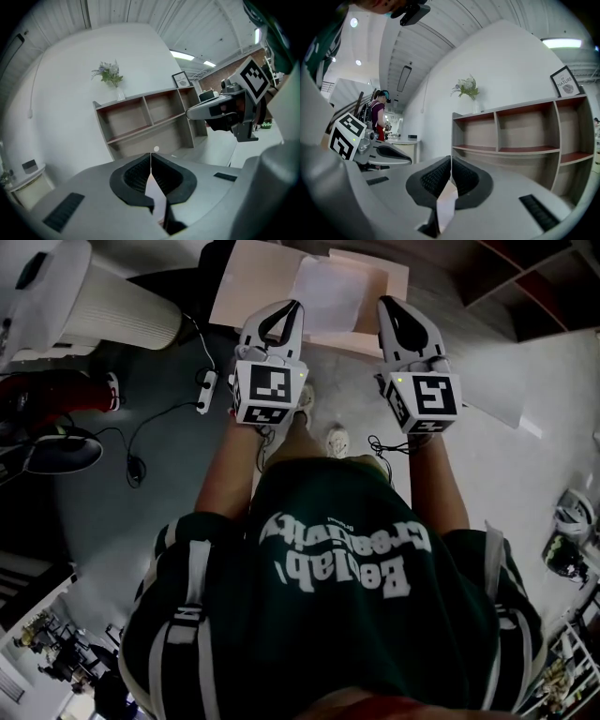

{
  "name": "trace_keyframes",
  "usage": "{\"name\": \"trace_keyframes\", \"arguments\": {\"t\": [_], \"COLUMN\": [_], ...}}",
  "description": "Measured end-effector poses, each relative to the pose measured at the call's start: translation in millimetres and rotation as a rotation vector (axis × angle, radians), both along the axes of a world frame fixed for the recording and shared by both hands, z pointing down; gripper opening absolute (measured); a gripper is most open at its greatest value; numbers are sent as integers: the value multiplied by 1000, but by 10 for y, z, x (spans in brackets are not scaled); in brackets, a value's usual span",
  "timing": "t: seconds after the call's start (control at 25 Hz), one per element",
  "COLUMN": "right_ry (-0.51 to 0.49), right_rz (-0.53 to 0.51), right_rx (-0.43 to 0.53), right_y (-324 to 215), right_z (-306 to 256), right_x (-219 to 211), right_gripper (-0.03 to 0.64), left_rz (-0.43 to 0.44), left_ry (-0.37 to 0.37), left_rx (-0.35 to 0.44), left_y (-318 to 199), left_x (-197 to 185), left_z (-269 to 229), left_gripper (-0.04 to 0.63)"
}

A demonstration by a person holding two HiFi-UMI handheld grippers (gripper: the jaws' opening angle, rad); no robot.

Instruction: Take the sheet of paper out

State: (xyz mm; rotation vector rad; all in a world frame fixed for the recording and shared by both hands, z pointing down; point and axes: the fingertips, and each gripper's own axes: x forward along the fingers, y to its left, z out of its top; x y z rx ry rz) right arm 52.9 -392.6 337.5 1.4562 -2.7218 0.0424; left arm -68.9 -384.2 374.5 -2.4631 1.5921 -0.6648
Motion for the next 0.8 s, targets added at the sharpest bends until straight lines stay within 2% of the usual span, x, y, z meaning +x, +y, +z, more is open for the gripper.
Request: {"name": "trace_keyframes", "arguments": {"t": [0.2,0.32,0.56,0.8], "right_ry": [12,26,44,42], "right_rz": [16,31,58,67], "right_rx": [-29,-50,-112,-126], "right_y": [-235,-340,-529,-714], "right_z": [143,244,477,692], "right_x": [-122,-173,-199,-188], "right_gripper": [35,35,35,35], "left_rz": [55,122,253,275], "left_ry": [-85,-158,-311,-414], "left_rx": [-55,-116,-213,-293], "left_y": [-225,-280,-307,-328], "left_x": [-105,-126,-205,-316], "left_z": [338,651,1315,2032], "left_gripper": [28,120,174,197]}}
